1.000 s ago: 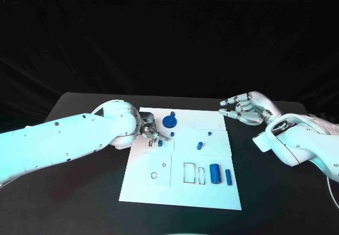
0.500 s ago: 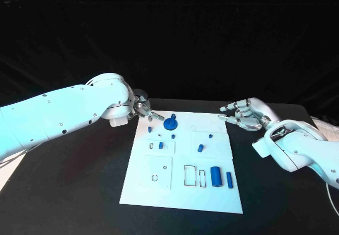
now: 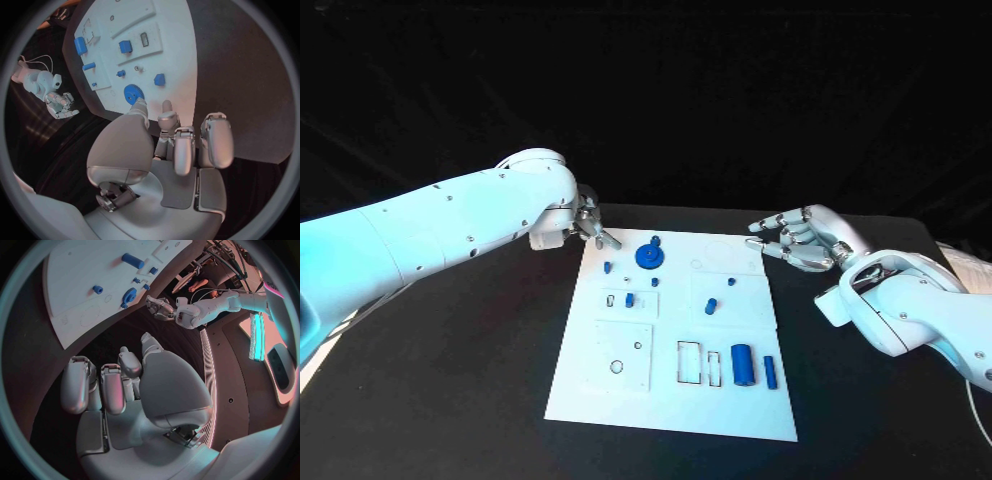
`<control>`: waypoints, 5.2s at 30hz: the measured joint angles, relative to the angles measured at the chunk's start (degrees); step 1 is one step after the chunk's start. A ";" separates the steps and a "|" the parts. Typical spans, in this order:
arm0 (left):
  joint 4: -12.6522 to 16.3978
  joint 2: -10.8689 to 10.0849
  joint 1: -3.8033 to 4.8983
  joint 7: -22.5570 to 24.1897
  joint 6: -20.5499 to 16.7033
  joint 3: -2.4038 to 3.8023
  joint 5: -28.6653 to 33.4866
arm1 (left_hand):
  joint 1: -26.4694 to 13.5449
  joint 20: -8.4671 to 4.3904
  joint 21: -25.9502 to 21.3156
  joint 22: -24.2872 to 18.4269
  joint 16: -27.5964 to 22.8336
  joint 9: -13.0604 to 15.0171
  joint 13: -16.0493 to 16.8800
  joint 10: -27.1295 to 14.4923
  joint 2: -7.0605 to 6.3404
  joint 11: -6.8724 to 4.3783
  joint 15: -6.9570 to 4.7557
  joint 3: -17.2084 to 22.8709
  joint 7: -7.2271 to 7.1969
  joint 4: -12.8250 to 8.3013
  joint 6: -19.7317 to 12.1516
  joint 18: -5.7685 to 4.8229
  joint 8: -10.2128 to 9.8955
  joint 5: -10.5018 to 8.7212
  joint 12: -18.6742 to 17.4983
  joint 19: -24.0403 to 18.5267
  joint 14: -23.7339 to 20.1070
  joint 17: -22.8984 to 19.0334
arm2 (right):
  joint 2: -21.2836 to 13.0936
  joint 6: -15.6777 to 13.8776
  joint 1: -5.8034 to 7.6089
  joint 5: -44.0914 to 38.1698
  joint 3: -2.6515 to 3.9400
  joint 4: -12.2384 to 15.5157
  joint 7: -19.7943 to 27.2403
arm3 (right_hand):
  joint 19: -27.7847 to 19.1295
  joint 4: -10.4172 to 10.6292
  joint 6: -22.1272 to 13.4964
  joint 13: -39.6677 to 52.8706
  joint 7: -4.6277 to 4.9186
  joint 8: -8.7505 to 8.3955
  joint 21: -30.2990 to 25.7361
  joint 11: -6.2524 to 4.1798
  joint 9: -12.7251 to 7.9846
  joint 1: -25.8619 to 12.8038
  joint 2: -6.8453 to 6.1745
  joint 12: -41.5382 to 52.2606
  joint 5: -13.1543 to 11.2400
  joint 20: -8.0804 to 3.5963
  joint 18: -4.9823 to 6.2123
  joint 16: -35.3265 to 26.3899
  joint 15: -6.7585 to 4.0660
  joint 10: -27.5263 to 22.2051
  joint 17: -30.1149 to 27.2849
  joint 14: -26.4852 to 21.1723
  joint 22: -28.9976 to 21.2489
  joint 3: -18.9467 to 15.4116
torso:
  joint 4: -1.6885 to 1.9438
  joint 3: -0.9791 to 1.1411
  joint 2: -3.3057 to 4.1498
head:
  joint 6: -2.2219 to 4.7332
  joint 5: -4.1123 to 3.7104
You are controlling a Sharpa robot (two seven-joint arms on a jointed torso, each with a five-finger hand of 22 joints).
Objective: Assemble the parts on the task board
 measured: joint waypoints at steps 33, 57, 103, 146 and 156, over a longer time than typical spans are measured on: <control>-3.86 2.83 -0.73 0.26 5.41 -1.07 -0.02 | -4.68 -0.63 1.50 -0.02 0.00 0.86 2.69 2.71 4.23 -1.14 -0.62 -4.55 -1.42 0.13 3.30 0.00 0.96 -2.43 2.88 1.04 0.20 -0.01 | 0.16 0.14 -0.03 -0.04 0.00 -0.23 -0.08 | 0.00 -0.31 0.00 -0.23 0.00 0.00 0.00 -0.20 0.00 0.32 0.27 -0.27 0.79 0.00 0.00 0.00 0.00 -0.20 -0.01 0.00 -0.27 -0.30 | 0.12 0.04 -0.04 | -0.46 0.12; -3.65 2.97 -1.06 0.21 7.58 -1.17 1.40 | -1.20 -0.84 1.50 -0.03 0.00 2.01 2.91 2.91 6.17 -1.34 -0.62 -3.88 -1.41 -0.19 3.29 0.00 1.41 -2.43 3.29 1.24 0.19 0.03 | 0.21 0.39 -0.03 -0.04 0.00 -0.34 -0.10 | 0.00 -0.31 0.00 -0.29 0.00 0.00 -0.24 -0.20 0.00 0.32 0.27 -0.26 1.12 0.00 0.00 0.00 0.00 -0.20 0.03 0.00 -0.36 -0.30 | 0.12 0.04 -0.07 | -0.65 0.05; -3.77 3.26 -1.34 0.20 7.80 -1.29 1.61 | 8.10 -1.26 1.16 -0.04 0.00 6.51 1.82 2.98 -0.97 -1.62 -1.32 26.38 -1.39 -2.48 1.04 -0.01 2.02 -1.09 1.94 1.23 0.06 0.00 | 0.21 0.51 -0.03 0.17 0.00 -0.42 0.05 | 0.00 -0.31 0.00 -0.29 0.00 0.00 -0.23 -0.19 0.00 0.32 0.27 -0.25 1.12 0.00 0.00 0.00 0.00 -0.20 0.00 0.00 -0.36 -0.30 | 0.07 0.05 -0.08 | -1.16 0.07; 21.92 -11.19 -5.47 2.11 -10.37 -2.63 -1.88 | 2.00 -1.26 1.30 -0.04 0.00 9.44 2.60 4.54 -5.49 -1.94 -1.31 36.05 -1.73 -5.99 1.34 -0.01 4.53 0.40 2.74 1.22 0.07 -0.01 | -0.23 0.93 -0.03 0.32 0.00 -0.30 -0.01 | 0.00 -0.15 0.00 -0.28 0.00 0.00 -0.23 -0.19 0.00 0.32 0.27 -0.25 1.33 0.00 0.00 -0.32 0.00 -0.19 -0.02 0.00 -0.35 -0.46 | 0.79 0.20 -0.90 | -2.04 0.33; 21.96 -11.03 -5.73 1.77 -8.82 -2.65 -3.33 | 1.68 -1.26 1.30 -0.05 0.00 9.49 2.65 4.55 -5.81 -1.94 -1.31 36.48 -1.90 -6.42 1.57 0.00 4.77 0.40 2.74 1.22 0.07 -0.02 | -0.19 0.94 -0.05 0.35 0.00 -0.33 0.02 | 0.00 -0.15 0.00 -0.38 0.00 0.00 -0.23 -0.19 0.00 0.32 0.27 -0.25 1.33 0.00 0.00 -0.32 0.00 -0.19 -0.02 0.00 -0.35 -0.46 | 0.83 0.24 -0.90 | -2.18 0.21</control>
